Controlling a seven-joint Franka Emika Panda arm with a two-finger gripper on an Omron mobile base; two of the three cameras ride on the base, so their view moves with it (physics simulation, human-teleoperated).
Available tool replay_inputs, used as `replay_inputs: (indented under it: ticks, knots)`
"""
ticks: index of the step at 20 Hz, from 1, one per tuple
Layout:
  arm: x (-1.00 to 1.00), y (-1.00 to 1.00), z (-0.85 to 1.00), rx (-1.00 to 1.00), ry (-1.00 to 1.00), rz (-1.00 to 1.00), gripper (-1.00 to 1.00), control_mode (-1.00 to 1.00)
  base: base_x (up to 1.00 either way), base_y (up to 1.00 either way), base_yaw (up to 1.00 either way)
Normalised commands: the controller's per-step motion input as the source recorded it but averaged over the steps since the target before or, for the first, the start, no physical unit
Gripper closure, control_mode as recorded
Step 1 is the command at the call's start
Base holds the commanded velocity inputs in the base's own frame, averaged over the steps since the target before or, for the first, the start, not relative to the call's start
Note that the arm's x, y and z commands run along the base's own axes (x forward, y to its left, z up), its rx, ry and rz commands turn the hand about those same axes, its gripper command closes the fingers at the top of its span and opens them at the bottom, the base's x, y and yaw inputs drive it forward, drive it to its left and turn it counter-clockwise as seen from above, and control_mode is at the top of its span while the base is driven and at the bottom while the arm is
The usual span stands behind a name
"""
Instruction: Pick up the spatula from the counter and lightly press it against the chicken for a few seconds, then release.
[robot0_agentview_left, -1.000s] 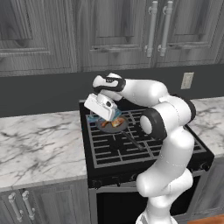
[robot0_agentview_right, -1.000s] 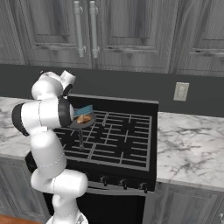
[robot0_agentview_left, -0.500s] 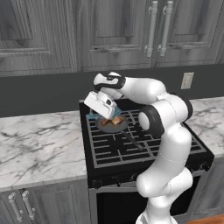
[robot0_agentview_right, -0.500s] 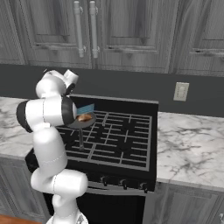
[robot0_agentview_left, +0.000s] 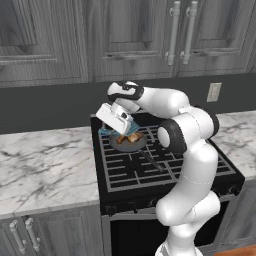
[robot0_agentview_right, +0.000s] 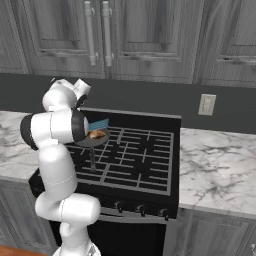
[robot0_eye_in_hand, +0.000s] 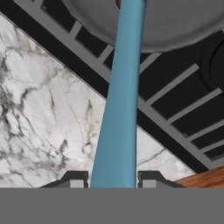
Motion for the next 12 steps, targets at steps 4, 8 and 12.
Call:
replay_inputs:
  ticks: [4, 8, 12]
  knots:
    - [0.00, 0.00, -0.06, 0.05, 0.00, 0.00, 1.00, -1.00, 0.00, 0.00, 0.00]
    - [0.00, 0.00, -0.08, 0.06, 0.00, 0.00, 1.00, -1.00, 0.00, 0.00, 0.00]
    - [0.00, 0.00, -0.11, 0.06, 0.00, 0.00, 1.00, -1.00, 0.00, 0.00, 0.00]
